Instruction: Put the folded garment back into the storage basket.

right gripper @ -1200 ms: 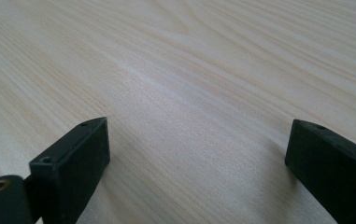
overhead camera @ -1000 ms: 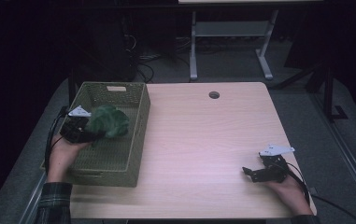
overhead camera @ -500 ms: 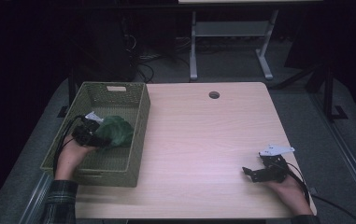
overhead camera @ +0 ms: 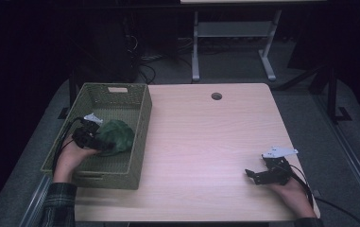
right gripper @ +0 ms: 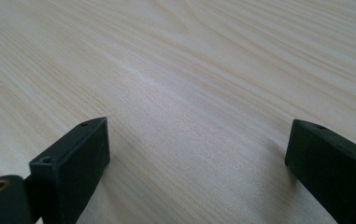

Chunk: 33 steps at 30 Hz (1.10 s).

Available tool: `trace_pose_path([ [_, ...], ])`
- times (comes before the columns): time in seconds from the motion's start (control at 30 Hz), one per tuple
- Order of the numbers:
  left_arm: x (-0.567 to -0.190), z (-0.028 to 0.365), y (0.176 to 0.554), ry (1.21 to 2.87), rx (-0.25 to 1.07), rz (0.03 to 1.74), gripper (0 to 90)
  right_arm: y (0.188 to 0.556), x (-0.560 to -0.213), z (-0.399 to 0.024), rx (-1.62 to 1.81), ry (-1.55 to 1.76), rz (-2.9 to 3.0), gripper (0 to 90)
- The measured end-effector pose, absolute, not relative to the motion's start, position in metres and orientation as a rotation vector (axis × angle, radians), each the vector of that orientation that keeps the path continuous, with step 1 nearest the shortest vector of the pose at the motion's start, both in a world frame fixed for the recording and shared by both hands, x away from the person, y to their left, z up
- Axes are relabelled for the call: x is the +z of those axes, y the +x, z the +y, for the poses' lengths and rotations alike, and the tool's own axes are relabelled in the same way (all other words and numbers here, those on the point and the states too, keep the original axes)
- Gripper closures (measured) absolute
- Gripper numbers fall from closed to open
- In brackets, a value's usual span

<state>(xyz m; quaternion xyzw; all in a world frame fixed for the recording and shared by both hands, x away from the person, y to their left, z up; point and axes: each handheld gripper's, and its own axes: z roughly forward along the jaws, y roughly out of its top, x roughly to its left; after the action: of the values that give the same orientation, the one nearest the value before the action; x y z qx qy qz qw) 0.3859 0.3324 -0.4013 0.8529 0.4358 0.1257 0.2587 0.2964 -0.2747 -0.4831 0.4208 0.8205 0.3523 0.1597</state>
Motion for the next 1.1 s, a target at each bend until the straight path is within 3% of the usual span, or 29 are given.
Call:
trace_pose_path([
  [0.5,-0.363,0.322,0.375,2.164,0.429,1.091,19.7,0.296,-0.483,-0.275,1.007,1.203,2.344,6.2],
  [1.1,-0.335,0.256,0.362,2.125,0.378,0.885,16.4,0.296,-0.483,-0.274,1.004,1.208,2.341,6.2],
])
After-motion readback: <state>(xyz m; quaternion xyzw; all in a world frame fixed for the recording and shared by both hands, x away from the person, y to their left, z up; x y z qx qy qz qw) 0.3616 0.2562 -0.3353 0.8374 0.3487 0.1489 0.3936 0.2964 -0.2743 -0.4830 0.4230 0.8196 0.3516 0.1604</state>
